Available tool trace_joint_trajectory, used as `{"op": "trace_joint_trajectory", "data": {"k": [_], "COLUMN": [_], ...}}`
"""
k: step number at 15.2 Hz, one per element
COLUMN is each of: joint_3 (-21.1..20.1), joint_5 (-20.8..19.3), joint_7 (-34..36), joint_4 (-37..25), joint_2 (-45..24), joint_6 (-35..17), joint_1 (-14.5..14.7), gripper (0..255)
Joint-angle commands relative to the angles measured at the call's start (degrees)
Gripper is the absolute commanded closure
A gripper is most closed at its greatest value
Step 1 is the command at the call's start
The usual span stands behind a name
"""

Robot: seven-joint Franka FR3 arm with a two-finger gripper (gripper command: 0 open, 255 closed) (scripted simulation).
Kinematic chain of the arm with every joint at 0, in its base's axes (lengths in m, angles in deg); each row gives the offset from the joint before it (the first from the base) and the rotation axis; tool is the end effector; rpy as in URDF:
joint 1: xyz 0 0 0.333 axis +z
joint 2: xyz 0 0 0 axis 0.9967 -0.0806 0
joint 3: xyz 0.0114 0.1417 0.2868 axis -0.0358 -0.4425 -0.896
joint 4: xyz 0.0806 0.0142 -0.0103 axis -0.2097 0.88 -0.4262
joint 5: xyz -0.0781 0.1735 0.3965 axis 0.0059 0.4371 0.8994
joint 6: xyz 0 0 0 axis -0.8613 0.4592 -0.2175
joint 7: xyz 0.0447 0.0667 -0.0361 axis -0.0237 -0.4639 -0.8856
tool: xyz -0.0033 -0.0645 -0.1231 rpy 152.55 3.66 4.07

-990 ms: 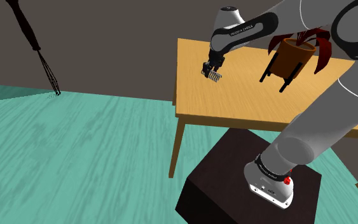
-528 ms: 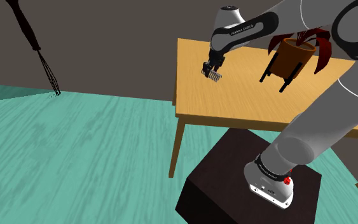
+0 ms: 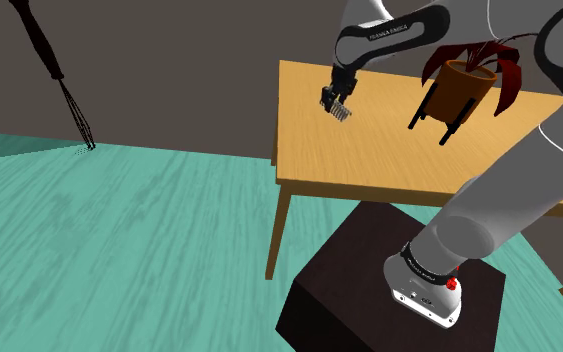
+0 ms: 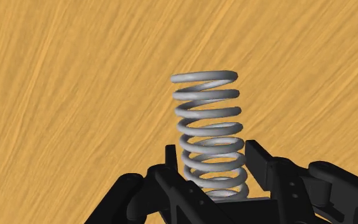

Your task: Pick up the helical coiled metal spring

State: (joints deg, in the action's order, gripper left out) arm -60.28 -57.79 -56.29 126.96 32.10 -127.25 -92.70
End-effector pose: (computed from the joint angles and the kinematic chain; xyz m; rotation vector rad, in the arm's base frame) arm 0.5278 -0.2131 0.3887 2.9730 -0.3407 0.1066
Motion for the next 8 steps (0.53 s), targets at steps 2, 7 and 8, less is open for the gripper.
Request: {"op": "trace_joint_trajectory", "data": {"k": [2,7,8], "joint_3": [-0.1,-0.3,-0.3], "joint_5": [0.0,0.1,0.1], "joint_7": [-0.2,-0.5,-0.5], "joint_4": [-1.5,-3.8,-3.8], "joint_2": [0.9,1.9,1.9], "joint_6": [2.5,5.6,5.6], "joint_1": [0.1,0.2,0.2], "gripper": [255,255,255]}}
